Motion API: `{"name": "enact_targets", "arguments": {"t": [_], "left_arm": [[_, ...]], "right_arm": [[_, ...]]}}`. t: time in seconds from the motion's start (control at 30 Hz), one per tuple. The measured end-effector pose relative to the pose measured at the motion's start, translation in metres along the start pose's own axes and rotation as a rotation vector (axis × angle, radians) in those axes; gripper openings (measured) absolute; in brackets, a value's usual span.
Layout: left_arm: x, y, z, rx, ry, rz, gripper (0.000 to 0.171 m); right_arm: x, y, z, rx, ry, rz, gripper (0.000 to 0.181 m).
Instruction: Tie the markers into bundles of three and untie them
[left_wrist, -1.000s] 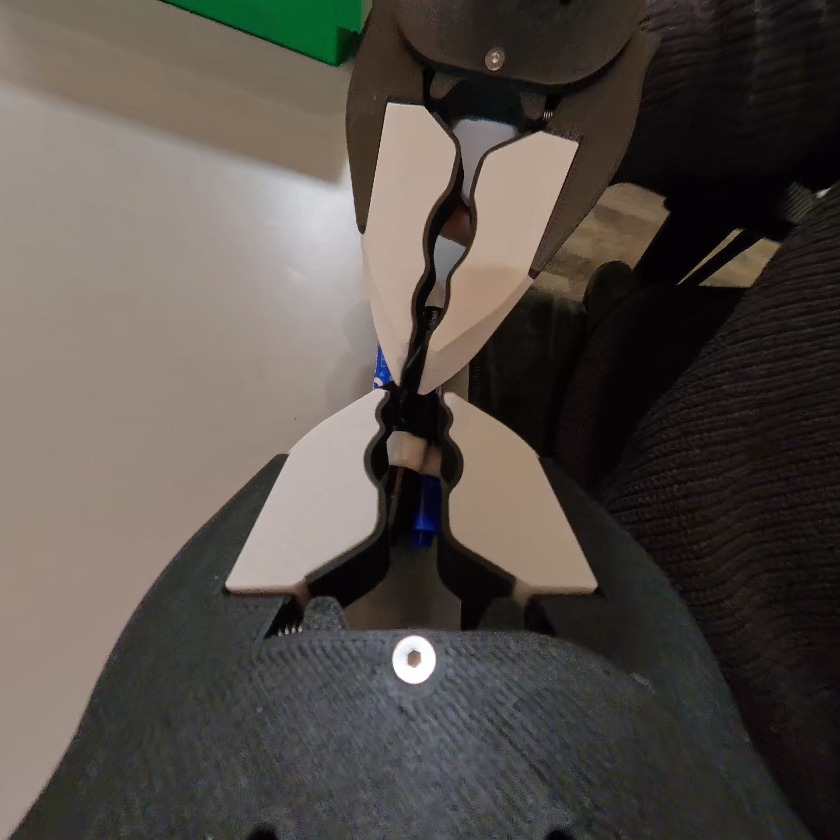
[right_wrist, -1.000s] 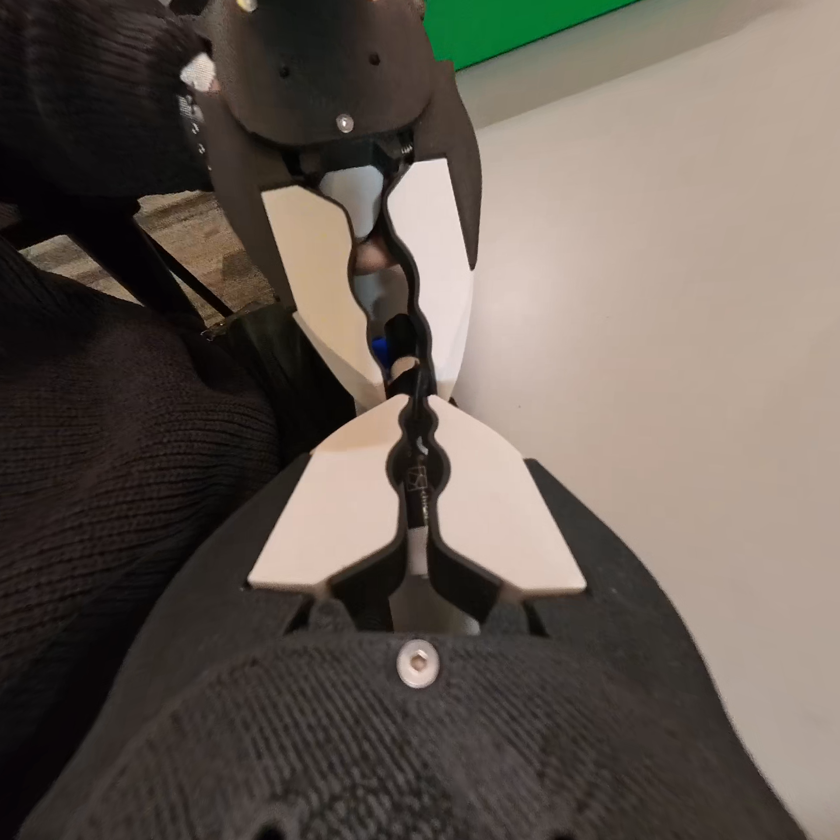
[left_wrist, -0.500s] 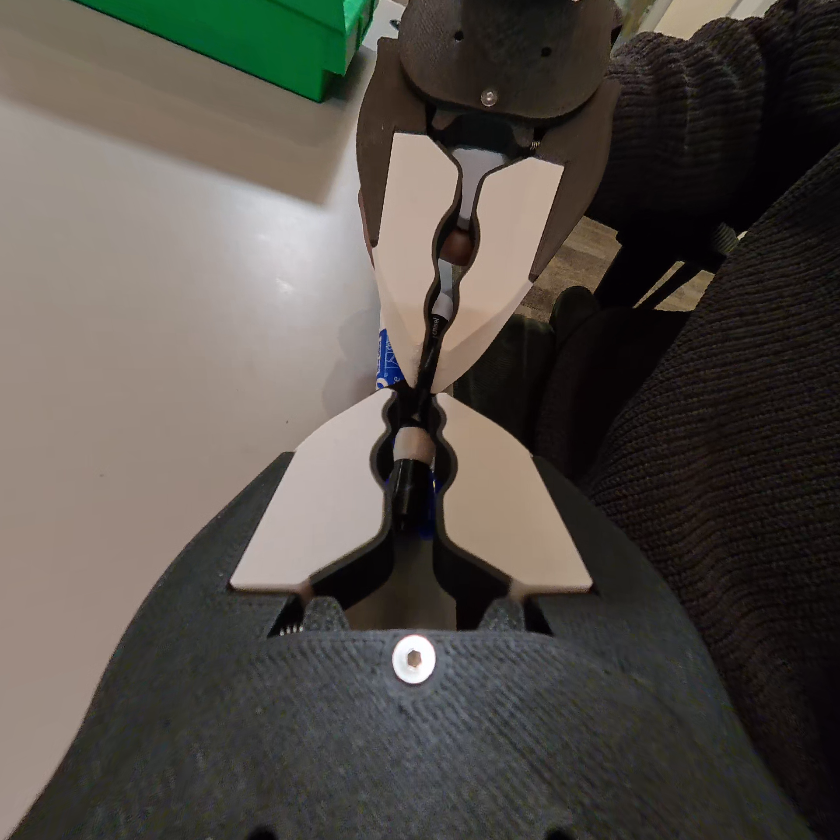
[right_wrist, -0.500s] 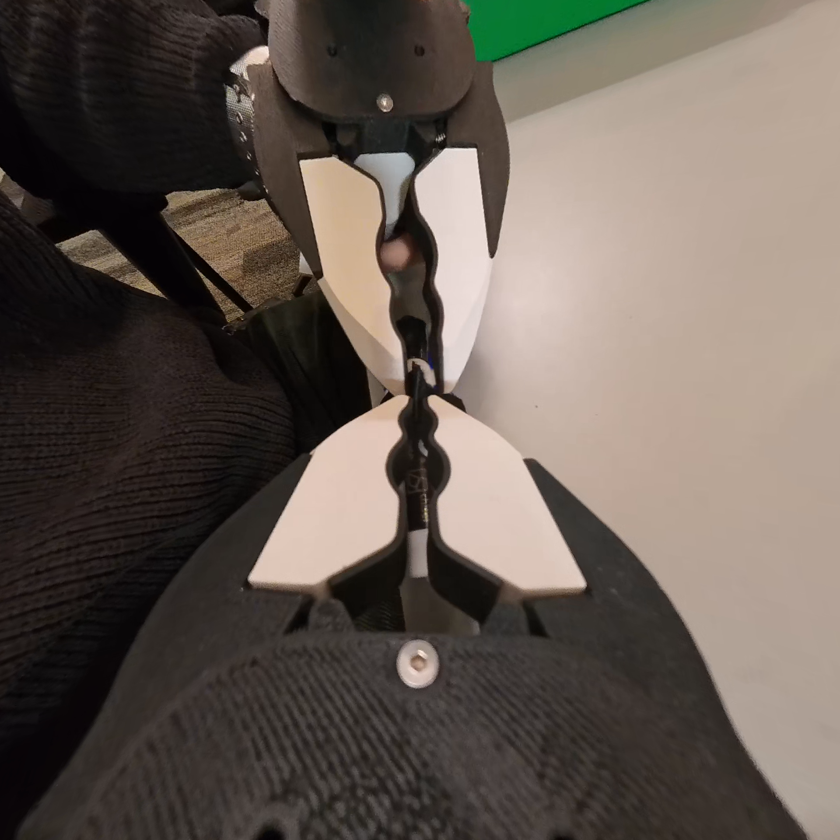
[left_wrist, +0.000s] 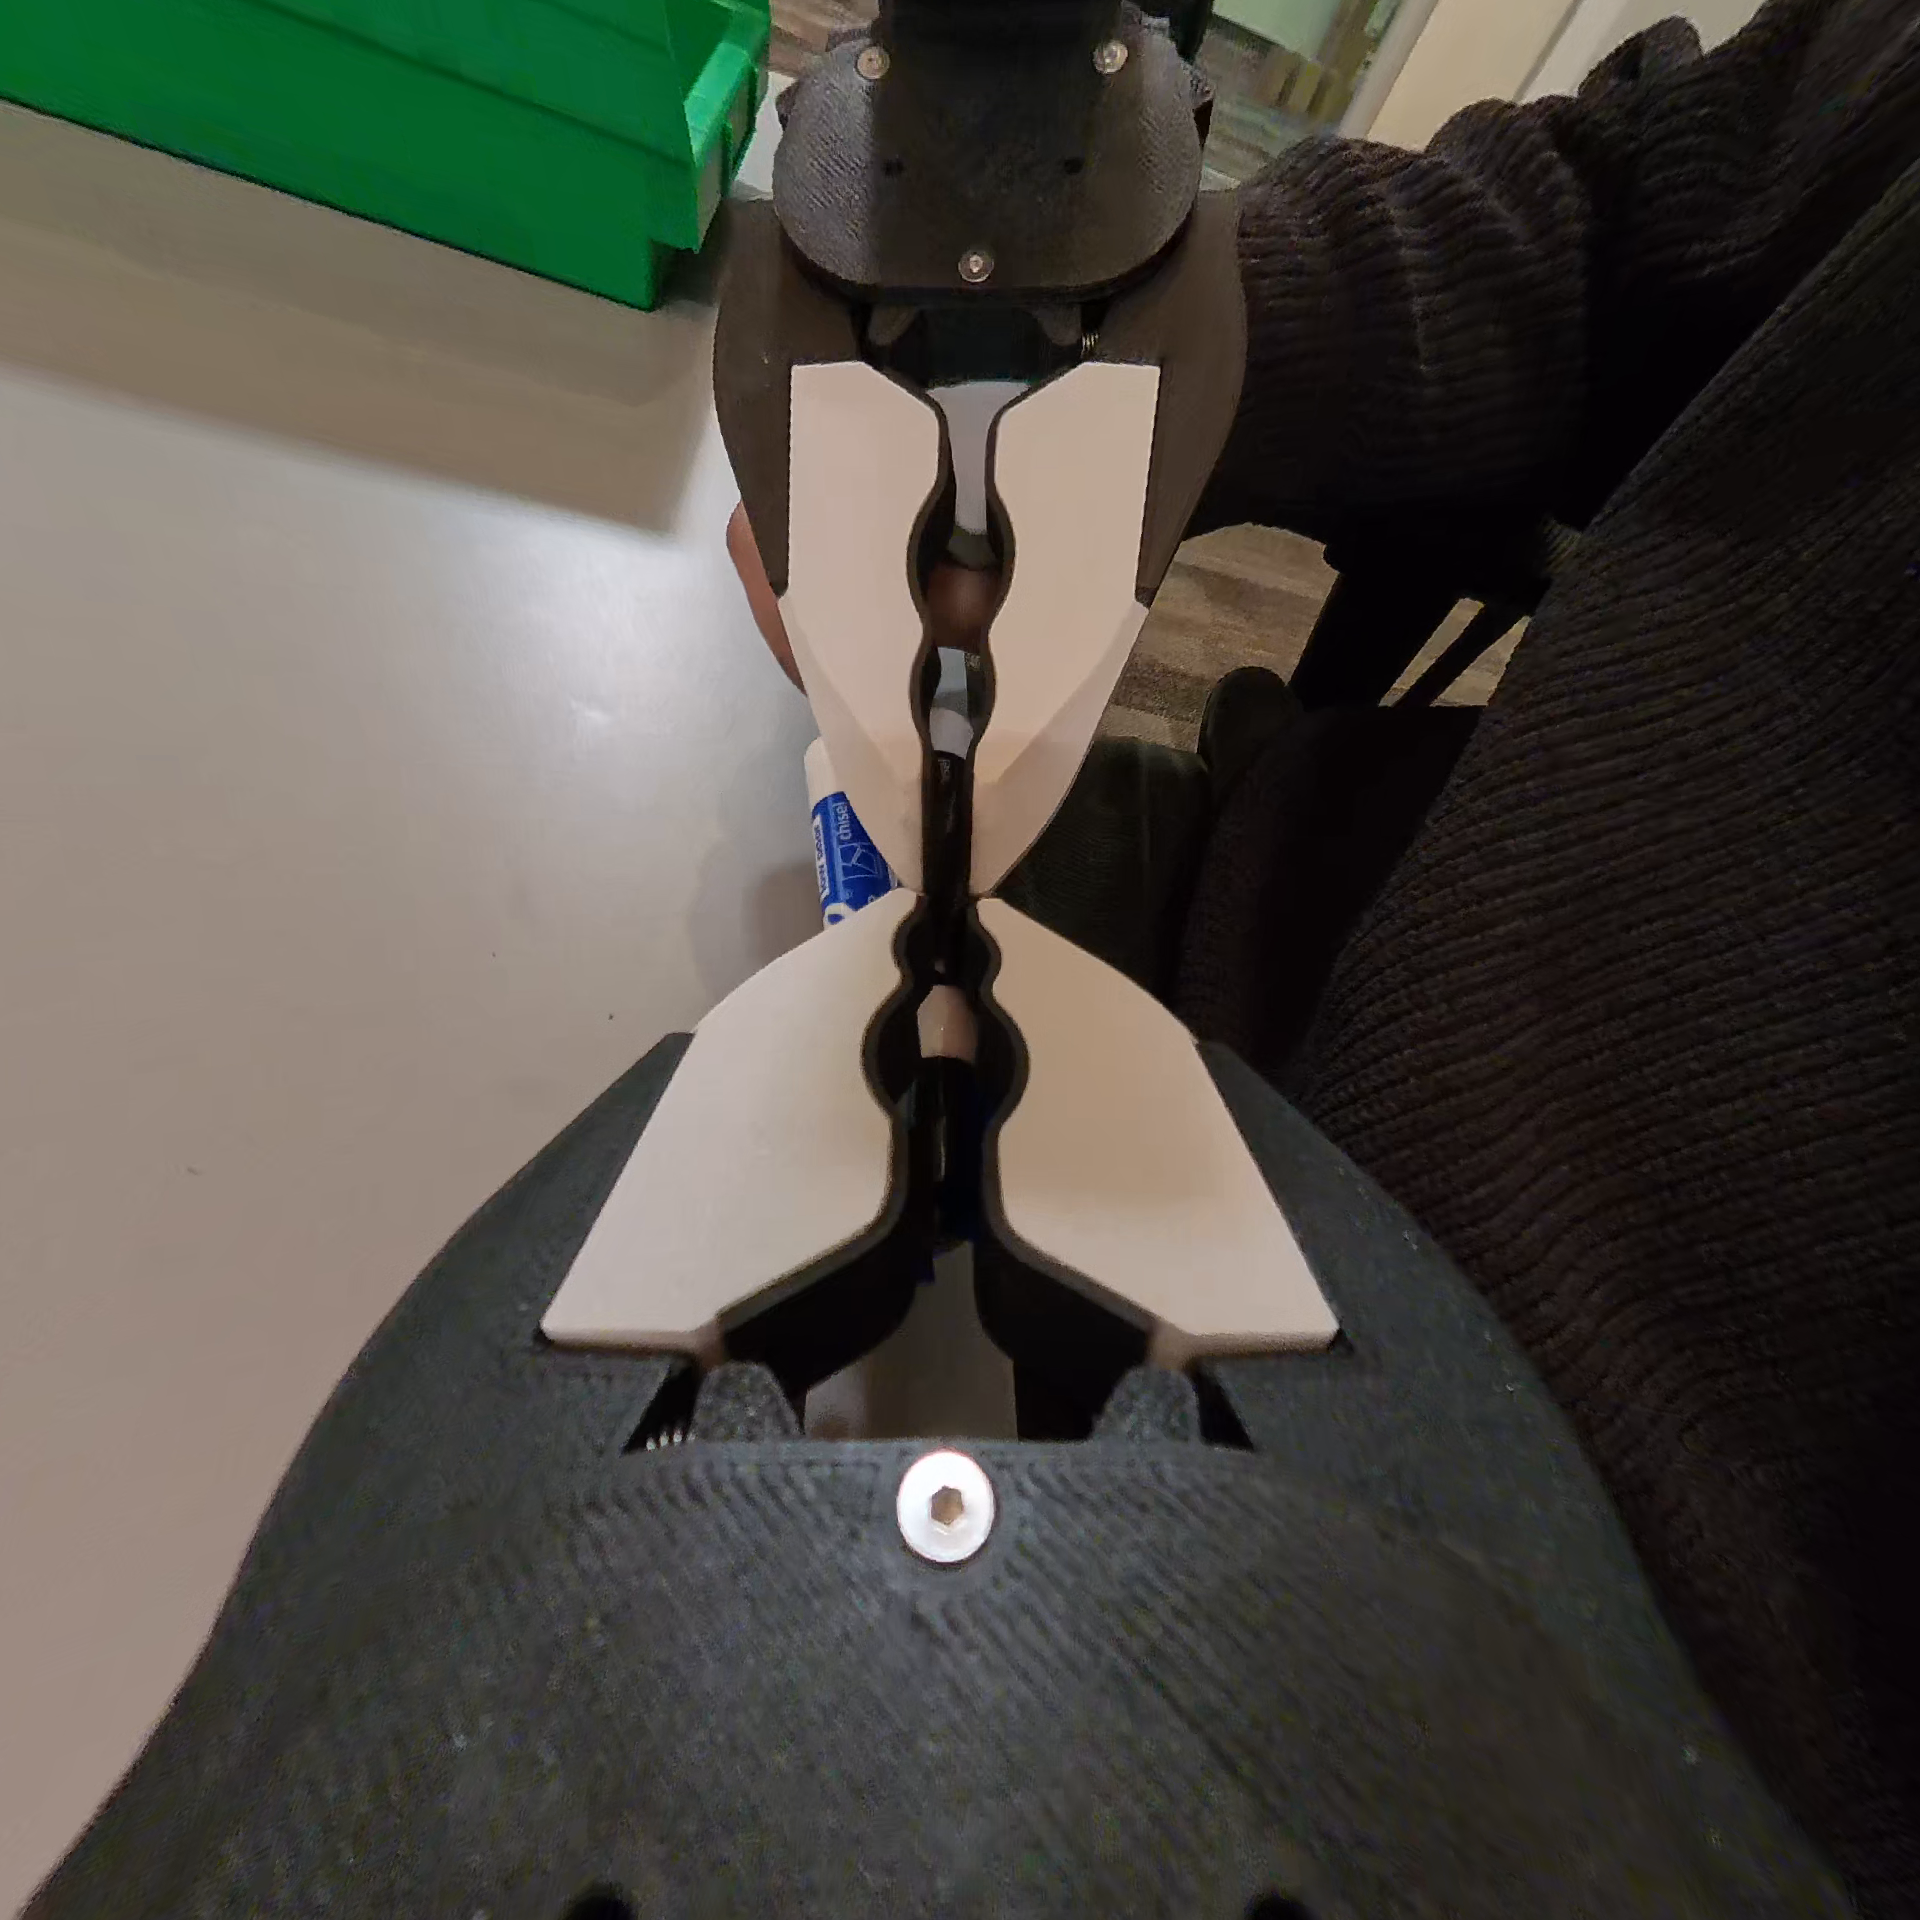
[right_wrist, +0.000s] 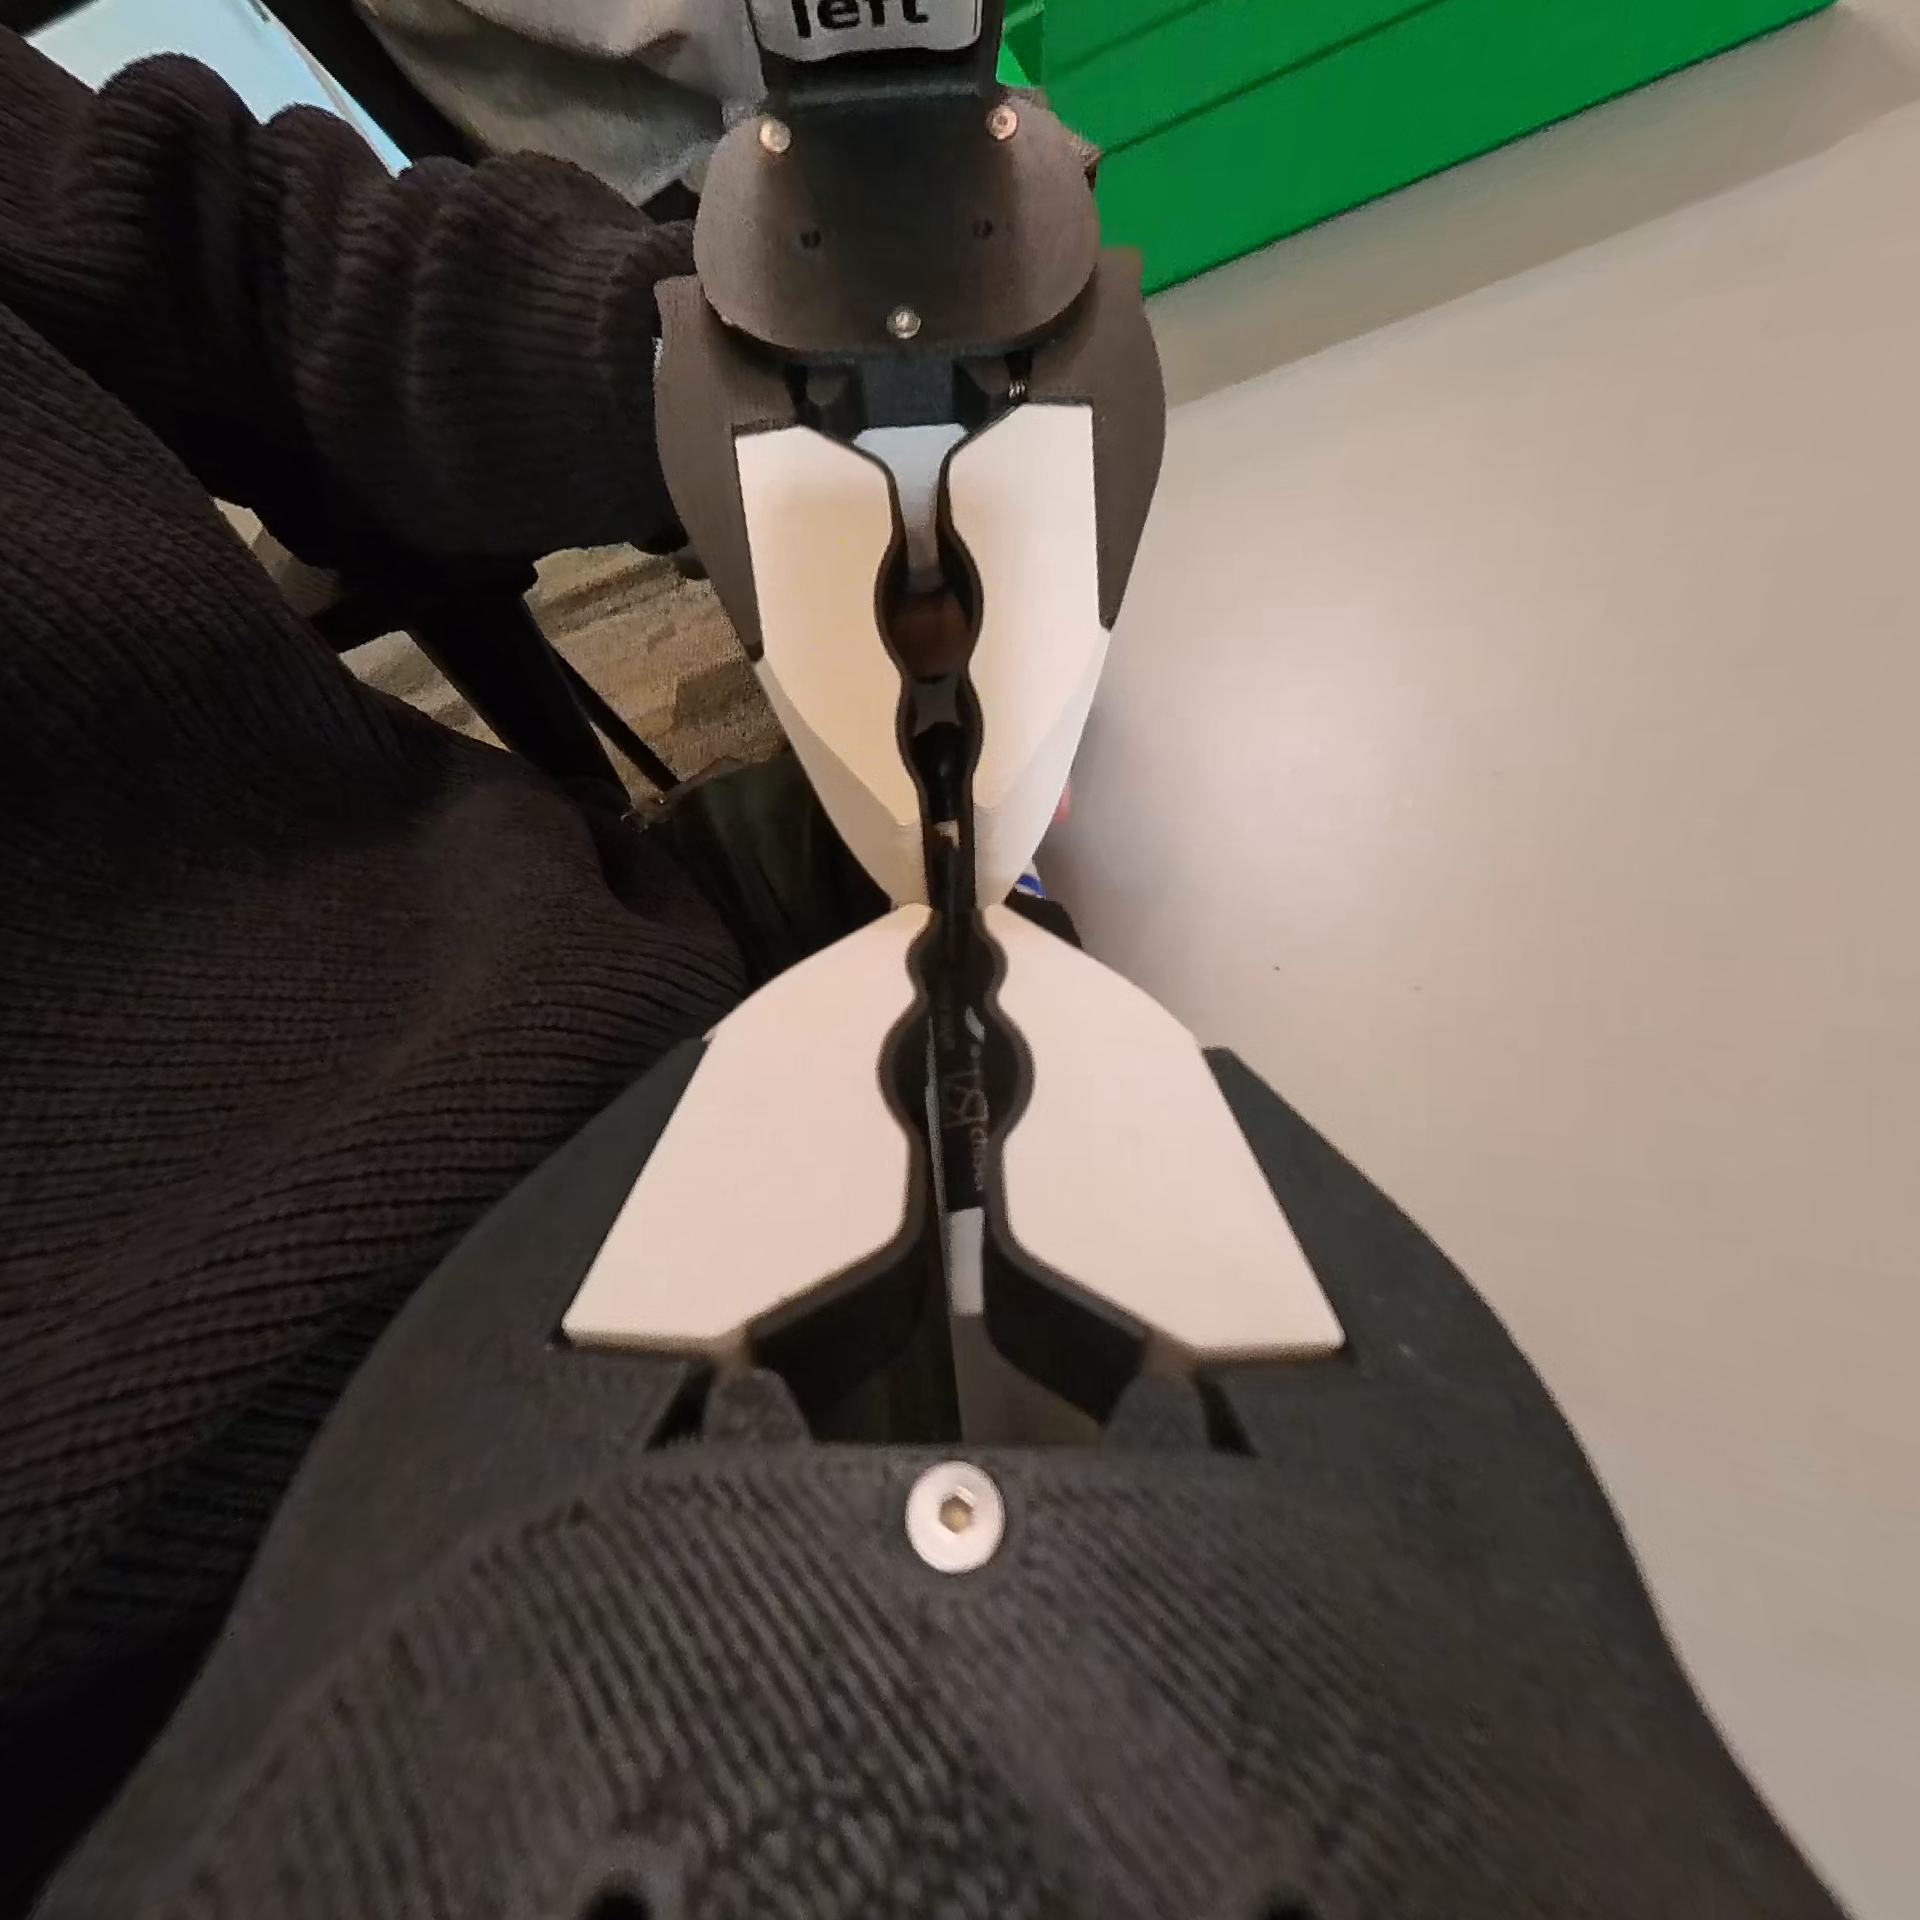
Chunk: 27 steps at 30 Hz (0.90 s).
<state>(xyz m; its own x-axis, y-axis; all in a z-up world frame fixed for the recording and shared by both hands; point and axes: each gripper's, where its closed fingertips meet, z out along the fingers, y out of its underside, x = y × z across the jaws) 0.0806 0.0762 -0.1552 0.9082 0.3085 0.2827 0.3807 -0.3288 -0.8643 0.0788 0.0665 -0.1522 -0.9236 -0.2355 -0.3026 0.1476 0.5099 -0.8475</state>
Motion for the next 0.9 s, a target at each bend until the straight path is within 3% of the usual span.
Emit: {"name": "enact_targets", "arguments": {"t": [0.2,0.53,0.67,0.9], "left_arm": [[-0.001,0.004,0.004,-0.038,-0.024,0.011,0.005],[-0.026,-0.017,-0.019,0.126,-0.085,-0.13,0.004],[-0.03,-0.016,-0.021,0.135,-0.084,-0.158,0.004],[-0.022,-0.009,-0.014,0.088,-0.049,-0.134,0.004]], "right_arm": [[0.009,-0.014,-0.012,0.094,0.054,0.014,0.026],[0.04,-0.016,-0.045,0.121,0.294,-0.132,0.027],[0.037,-0.013,-0.039,0.062,0.362,-0.313,0.023],[0.041,0.019,-0.018,-0.248,0.522,-0.674,0.03]]}}
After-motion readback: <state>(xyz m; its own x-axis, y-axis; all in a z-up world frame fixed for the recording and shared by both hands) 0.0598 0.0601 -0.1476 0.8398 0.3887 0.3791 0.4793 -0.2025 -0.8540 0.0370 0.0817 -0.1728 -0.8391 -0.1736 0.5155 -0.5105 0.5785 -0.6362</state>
